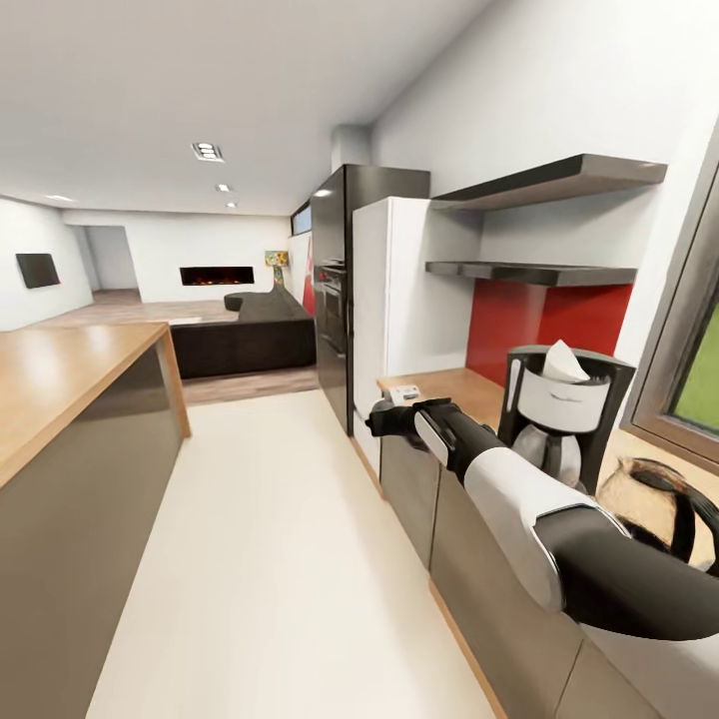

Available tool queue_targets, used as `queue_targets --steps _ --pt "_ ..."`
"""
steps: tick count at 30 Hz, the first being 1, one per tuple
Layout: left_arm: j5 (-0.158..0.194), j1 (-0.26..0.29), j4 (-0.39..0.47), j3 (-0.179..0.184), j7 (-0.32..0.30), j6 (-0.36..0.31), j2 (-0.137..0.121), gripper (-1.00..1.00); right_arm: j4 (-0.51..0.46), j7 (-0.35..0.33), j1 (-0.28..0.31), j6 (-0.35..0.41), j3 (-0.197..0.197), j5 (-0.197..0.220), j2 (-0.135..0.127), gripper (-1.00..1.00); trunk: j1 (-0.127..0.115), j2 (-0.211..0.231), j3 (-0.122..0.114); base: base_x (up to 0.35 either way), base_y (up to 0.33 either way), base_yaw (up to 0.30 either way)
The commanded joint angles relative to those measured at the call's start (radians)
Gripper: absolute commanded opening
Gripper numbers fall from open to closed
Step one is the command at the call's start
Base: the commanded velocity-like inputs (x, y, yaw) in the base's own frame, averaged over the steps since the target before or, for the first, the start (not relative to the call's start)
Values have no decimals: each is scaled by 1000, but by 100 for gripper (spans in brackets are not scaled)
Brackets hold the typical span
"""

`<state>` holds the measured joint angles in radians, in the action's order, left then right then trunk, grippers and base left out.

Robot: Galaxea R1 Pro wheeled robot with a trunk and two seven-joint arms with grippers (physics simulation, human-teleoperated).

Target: Set up a coffee station on the kitchen countertop: keep the coffee maker on the countertop, move the bottle of coffee from the kitchen shelf to the counter next to the coffee maker, place a paper coffee filter on top of the coffee maker, put the saucer next to the coffee maker with the coffee cup on the saucer, and place the electric kettle next to the coffee maker.

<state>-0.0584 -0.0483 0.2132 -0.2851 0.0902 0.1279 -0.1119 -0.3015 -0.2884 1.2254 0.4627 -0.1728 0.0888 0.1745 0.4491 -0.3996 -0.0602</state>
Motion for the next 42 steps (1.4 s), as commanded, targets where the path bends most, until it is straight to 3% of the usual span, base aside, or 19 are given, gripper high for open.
queue_targets --steps 1,10,28,42 --pt "-6 -1 1 -3 2 2 1 100 -1 2 0 5 -4 10 0 -100 1 0 0 336 0 0" --pt "-6 -1 2 -3 2 2 1 100 -1 2 0 5 -4 8 0 -100 1 0 0 336 0 49" --pt "-6 -1 1 -3 2 2 0 100 -1 2 0 6 -4 11 0 -100 1 0 0 336 24 267" --pt "-6 -1 1 -3 2 2 -1 100 -1 2 0 7 -4 11 0 -100 1 0 15 335 107 205"
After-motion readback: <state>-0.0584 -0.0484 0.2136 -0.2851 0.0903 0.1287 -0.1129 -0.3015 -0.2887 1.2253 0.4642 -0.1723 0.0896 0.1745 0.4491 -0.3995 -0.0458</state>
